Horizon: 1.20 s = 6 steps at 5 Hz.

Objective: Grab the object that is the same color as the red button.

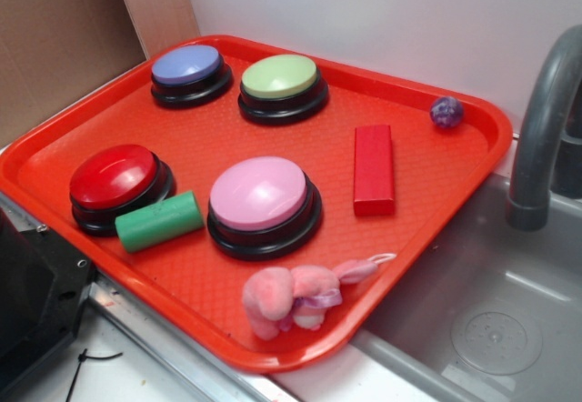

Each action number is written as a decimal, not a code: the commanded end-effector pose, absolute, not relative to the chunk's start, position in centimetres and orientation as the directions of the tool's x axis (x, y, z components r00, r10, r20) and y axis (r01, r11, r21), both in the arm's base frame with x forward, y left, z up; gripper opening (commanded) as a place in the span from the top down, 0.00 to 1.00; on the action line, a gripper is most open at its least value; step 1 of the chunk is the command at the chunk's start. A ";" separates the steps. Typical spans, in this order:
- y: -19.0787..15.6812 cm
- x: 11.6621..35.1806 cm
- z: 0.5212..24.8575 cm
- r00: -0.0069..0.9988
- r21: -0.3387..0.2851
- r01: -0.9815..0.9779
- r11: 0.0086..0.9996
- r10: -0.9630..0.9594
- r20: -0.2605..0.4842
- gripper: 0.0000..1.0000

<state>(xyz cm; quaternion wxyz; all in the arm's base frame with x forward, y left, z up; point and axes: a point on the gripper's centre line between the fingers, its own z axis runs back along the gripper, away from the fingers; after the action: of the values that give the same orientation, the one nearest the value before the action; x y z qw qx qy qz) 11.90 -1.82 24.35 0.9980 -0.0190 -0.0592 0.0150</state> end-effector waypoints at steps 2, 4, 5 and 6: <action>-2.3 13.0 23.7 0.991 -0.086 -0.069 0.994 0.078 0.110 0.00; -3.6 16.2 21.4 0.948 -0.150 -0.280 0.948 0.298 0.110 0.00; -4.5 18.3 20.2 0.911 -0.157 -0.376 0.913 0.395 0.120 0.00; -6.3 21.5 18.0 0.848 -0.099 -0.490 0.866 0.500 0.174 0.00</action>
<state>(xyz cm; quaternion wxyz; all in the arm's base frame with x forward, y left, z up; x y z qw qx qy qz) 21.09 -6.84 16.42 0.9622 -0.0216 -0.0692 0.2624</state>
